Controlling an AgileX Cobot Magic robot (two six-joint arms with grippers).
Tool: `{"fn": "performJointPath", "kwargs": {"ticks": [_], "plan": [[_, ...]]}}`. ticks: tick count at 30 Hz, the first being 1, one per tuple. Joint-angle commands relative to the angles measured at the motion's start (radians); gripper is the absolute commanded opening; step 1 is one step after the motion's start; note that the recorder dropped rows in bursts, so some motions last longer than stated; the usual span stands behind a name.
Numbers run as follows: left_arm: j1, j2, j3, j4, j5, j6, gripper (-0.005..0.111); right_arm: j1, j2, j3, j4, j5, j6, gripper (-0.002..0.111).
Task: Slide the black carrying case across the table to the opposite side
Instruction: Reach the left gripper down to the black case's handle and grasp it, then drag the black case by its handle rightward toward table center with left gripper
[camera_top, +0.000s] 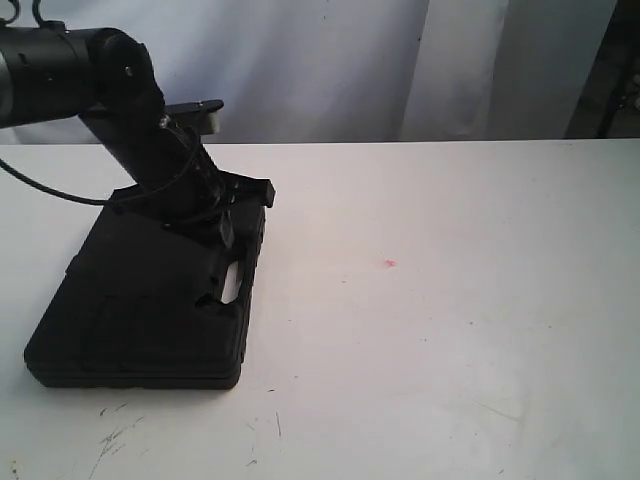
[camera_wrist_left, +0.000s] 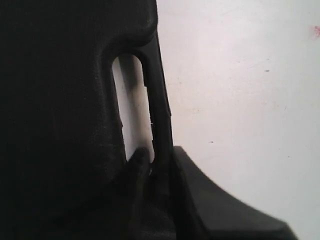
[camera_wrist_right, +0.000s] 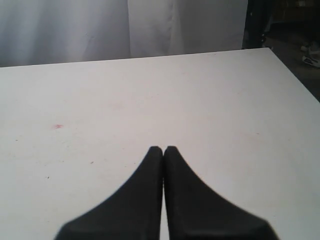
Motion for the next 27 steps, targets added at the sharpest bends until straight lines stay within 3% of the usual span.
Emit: {"fn": "performJointPath", "kwargs": {"ticks": [1, 7, 15, 27], "plan": [[-0.007, 0.037, -0.06, -0.048, 0.041, -0.013, 0.023, -0.008, -0.004, 0.003, 0.0, -0.001, 0.004, 0.0], [-0.02, 0.07, -0.101, -0.089, 0.035, -0.013, 0.031, -0.008, -0.004, 0.003, 0.0, -0.001, 0.004, 0.0], [-0.027, 0.163, -0.196, -0.01, 0.075, -0.114, 0.031, -0.008, -0.004, 0.003, 0.0, -0.001, 0.004, 0.0], [-0.03, 0.249, -0.199, 0.035, 0.018, -0.144, 0.031, -0.008, -0.004, 0.003, 0.0, -0.001, 0.004, 0.0]]}}
